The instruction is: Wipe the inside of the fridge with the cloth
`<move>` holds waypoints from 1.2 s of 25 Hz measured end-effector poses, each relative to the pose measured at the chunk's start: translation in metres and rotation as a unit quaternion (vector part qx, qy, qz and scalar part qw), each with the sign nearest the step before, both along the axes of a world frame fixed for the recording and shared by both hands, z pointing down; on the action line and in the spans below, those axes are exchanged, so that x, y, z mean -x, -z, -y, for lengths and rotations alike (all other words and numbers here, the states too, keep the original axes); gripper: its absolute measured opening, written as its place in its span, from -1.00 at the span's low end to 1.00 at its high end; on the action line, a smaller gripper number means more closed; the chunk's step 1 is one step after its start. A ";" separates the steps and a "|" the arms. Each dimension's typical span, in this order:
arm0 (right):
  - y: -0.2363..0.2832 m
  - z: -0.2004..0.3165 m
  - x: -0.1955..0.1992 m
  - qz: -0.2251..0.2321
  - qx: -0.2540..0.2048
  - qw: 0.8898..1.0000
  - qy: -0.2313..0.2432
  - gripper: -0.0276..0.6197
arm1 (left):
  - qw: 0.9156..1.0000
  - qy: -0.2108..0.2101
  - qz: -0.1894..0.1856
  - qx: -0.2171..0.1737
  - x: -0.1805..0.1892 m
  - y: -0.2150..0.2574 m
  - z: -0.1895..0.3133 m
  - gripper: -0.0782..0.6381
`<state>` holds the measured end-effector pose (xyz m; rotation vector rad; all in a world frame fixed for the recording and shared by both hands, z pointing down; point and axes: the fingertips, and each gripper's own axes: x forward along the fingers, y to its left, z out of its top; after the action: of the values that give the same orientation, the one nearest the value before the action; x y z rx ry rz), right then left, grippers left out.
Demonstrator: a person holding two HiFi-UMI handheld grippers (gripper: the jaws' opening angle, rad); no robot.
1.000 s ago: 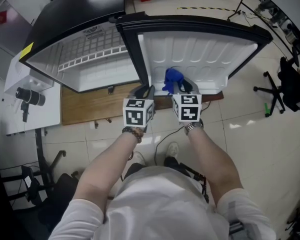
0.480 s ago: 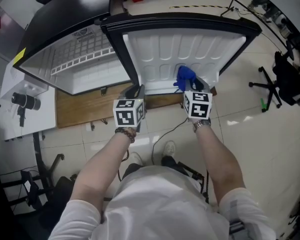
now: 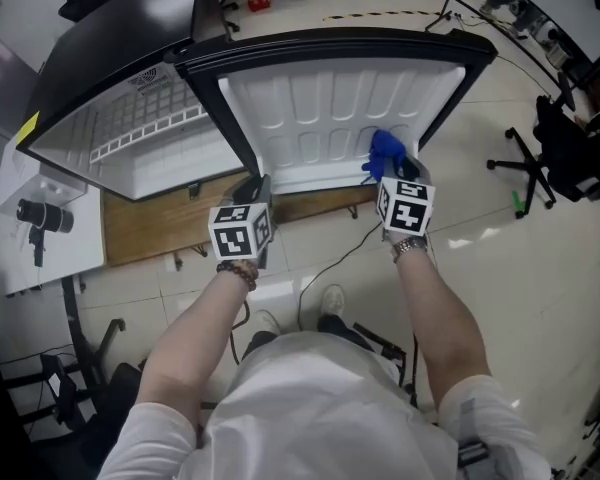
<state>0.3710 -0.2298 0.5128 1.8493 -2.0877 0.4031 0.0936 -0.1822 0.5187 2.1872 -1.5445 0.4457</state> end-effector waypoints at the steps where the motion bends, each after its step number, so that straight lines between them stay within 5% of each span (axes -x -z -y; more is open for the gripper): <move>1: 0.001 0.000 -0.003 0.000 0.000 1.000 -0.004 -0.74 | 1.000 0.001 0.000 0.000 0.000 0.000 0.000 -0.64; 17: 0.025 -0.018 -0.022 0.018 -0.018 0.999 -0.023 -0.74 | 1.000 0.008 -0.003 -0.001 0.000 0.000 -0.001 -0.64; 24: 0.045 -0.051 0.068 0.045 -0.041 0.995 0.082 -0.74 | 1.000 -0.004 -0.007 0.000 -0.002 0.000 0.001 -0.64; 30: 0.030 -0.071 0.165 0.072 -0.017 0.983 0.169 -0.74 | 1.000 -0.016 -0.006 0.003 -0.002 0.000 0.001 -0.63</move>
<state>0.2058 -0.1585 0.4823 1.4779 -2.4630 0.4250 0.0960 -0.1831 0.5191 2.2092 -1.5012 0.4453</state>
